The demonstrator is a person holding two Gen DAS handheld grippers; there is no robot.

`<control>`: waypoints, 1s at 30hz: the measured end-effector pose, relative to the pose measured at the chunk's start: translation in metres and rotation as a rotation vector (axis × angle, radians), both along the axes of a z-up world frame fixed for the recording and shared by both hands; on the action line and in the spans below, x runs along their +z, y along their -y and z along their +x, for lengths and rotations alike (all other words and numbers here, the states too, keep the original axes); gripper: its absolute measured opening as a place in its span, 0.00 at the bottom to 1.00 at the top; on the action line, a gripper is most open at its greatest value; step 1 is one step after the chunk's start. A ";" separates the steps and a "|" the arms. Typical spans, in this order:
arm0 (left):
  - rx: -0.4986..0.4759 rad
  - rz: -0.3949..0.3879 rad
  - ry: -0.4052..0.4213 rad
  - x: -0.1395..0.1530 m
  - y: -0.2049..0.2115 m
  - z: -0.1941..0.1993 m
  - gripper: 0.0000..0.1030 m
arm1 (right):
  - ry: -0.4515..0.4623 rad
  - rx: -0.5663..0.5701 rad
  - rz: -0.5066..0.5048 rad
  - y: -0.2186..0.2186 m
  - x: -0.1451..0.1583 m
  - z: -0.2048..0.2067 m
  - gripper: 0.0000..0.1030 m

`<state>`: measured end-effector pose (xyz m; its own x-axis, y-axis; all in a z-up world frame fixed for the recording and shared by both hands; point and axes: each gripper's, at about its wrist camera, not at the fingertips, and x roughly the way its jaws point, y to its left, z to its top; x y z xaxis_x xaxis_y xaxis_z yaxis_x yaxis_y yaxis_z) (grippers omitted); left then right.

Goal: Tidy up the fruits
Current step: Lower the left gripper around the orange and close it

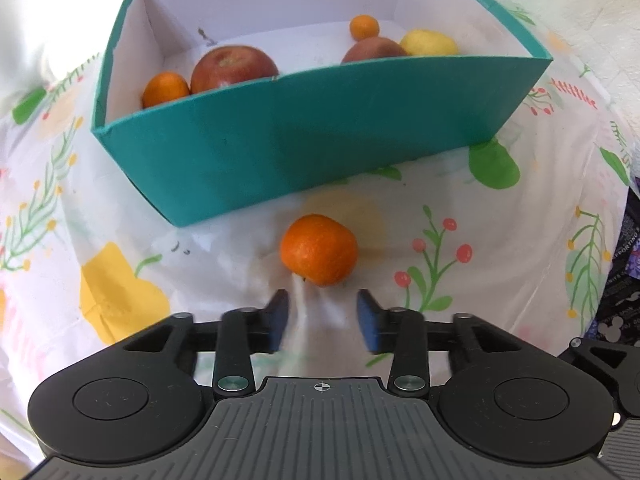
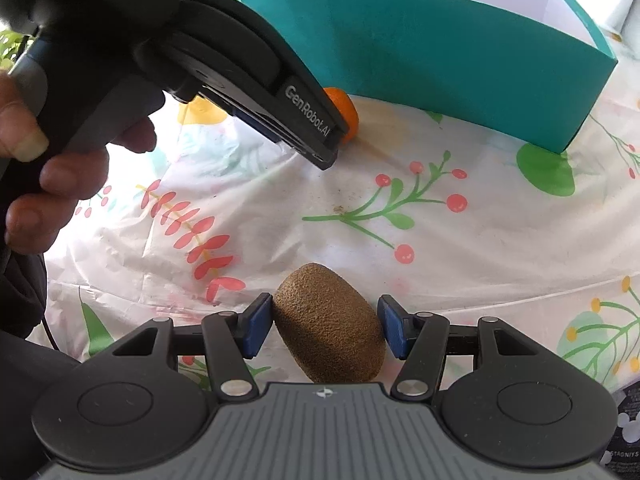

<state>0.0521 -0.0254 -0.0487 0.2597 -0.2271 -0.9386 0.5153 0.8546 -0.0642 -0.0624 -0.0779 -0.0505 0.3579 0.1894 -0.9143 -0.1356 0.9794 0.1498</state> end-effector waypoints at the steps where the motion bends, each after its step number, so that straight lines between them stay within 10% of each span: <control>1: -0.006 -0.013 -0.004 0.002 0.000 -0.001 0.52 | -0.001 -0.003 0.002 0.000 0.000 0.000 0.56; 30: 0.013 -0.063 0.084 -0.003 0.021 0.018 0.64 | -0.004 -0.003 0.046 0.008 -0.003 0.006 0.56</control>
